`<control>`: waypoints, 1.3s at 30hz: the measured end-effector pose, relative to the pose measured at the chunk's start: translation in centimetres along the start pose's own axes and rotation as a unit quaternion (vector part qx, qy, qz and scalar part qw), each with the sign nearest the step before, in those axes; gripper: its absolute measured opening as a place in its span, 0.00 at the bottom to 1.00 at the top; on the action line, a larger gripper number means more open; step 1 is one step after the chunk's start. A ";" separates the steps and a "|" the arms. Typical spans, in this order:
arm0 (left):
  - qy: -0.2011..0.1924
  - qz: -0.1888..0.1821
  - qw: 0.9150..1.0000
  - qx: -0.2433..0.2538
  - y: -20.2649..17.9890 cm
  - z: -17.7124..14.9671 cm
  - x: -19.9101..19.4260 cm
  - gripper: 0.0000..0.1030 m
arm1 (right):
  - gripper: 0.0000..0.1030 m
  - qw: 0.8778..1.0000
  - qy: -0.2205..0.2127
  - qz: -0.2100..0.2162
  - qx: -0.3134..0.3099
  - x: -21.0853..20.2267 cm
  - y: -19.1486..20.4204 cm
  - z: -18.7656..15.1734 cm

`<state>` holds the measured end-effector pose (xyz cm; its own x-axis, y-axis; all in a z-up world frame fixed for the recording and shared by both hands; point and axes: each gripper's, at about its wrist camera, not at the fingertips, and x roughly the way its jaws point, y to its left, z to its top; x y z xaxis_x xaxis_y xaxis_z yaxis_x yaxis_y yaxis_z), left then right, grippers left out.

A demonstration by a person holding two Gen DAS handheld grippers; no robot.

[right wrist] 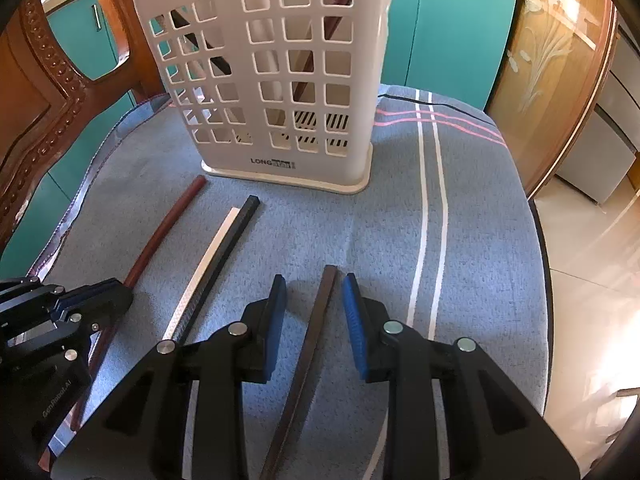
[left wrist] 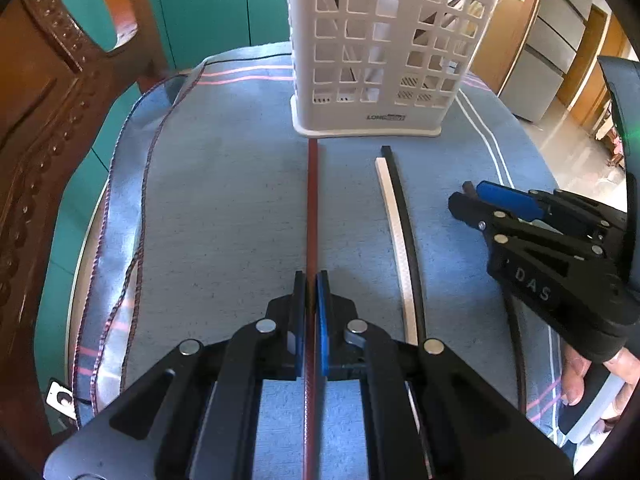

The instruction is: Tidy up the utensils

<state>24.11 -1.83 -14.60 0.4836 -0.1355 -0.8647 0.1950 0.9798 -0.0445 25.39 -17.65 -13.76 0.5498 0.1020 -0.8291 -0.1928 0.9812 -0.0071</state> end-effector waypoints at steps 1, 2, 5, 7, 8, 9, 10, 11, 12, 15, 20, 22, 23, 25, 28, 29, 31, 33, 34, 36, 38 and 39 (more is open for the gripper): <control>0.004 -0.003 1.000 0.000 0.1 -0.1 -0.1 0.06 | 0.29 1.000 0.000 0.000 0.000 0.0 0.1 0.0; 0.011 -0.006 1.000 0.002 0.0 -0.3 -0.3 0.07 | 0.29 1.000 -0.001 -0.001 -0.001 0.0 0.1 0.0; 0.023 -0.032 0.999 0.000 0.3 -1.0 -0.7 0.07 | 0.29 1.000 -0.002 -0.005 -0.005 0.0 0.2 0.0; 0.024 -0.052 0.998 -0.014 0.9 -0.6 -0.6 0.12 | 0.30 1.000 -0.003 -0.003 -0.003 0.1 0.2 0.1; 0.023 -0.055 0.998 -0.020 1.3 -0.5 -0.6 0.15 | 0.30 1.000 -0.003 -0.002 -0.001 0.1 0.2 0.1; 0.022 -0.051 0.998 -0.022 1.6 -0.3 -0.5 0.22 | 0.30 1.000 -0.002 0.000 0.002 0.1 0.1 0.1; 0.022 -0.046 0.998 -0.022 1.5 0.0 -0.2 0.25 | 0.30 1.000 -0.002 0.001 0.004 0.1 0.0 0.2; 0.023 -0.042 0.999 -0.021 1.7 0.4 0.0 0.26 | 0.30 1.000 -0.002 0.001 0.007 0.1 0.0 0.2; 0.023 -0.039 0.999 -0.021 1.7 0.8 0.2 0.26 | 0.30 1.000 -0.002 0.001 0.009 0.2 -0.1 0.3; 0.024 -0.017 0.999 -0.013 0.9 2.7 1.3 0.27 | 0.30 1.000 0.000 -0.005 0.013 0.1 -0.1 0.4; 0.000 0.042 0.998 0.036 -1.0 4.2 2.4 0.31 | 0.30 1.000 0.002 -0.018 0.011 0.0 -0.1 0.3; -0.005 0.055 0.997 0.047 -1.6 4.3 2.5 0.31 | 0.30 1.000 0.003 -0.020 0.016 0.0 -0.3 0.4; -0.007 0.058 0.997 0.051 -1.8 4.4 2.4 0.31 | 0.30 1.000 0.003 -0.024 0.019 0.0 -0.5 0.4; -0.009 0.058 0.997 0.047 -1.8 4.4 2.3 0.31 | 0.30 0.999 0.003 -0.024 0.024 0.0 -1.1 0.3; -0.009 0.053 0.998 0.037 -1.5 4.6 2.3 0.31 | 0.29 1.000 0.002 -0.023 0.017 0.0 -1.2 0.3; -0.007 0.047 0.998 0.033 -1.4 4.5 2.2 0.28 | 0.27 1.000 0.001 -0.019 0.013 0.0 -1.1 0.2; -0.002 0.027 0.999 0.023 -0.5 4.5 2.6 0.13 | 0.11 1.000 0.000 -0.006 0.008 -0.1 -0.9 0.2; 0.003 0.025 0.999 0.025 -0.4 4.1 2.3 0.08 | 0.10 1.000 0.000 0.001 0.004 -0.1 -0.7 0.2; 0.004 0.026 0.999 0.026 -0.7 4.1 2.4 0.08 | 0.10 1.000 -0.001 0.000 0.002 -0.1 -0.5 0.2; 0.006 0.024 0.999 0.025 -0.6 3.6 2.1 0.08 | 0.10 1.000 -0.003 0.008 0.003 -0.1 -0.4 0.2; 0.008 0.021 1.000 0.022 -0.5 3.1 1.8 0.08 | 0.10 1.000 -0.004 0.019 0.004 -0.3 -0.2 0.2; 0.006 0.021 1.000 0.022 -0.4 2.8 1.7 0.08 | 0.10 1.000 -0.005 0.020 0.003 -0.3 0.0 0.3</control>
<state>27.24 -2.85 -14.60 0.4821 -0.0920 -0.8713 0.2117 0.9772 0.0139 25.46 -17.67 -13.38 0.5492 0.1427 -0.8234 -0.2100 0.9773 0.0293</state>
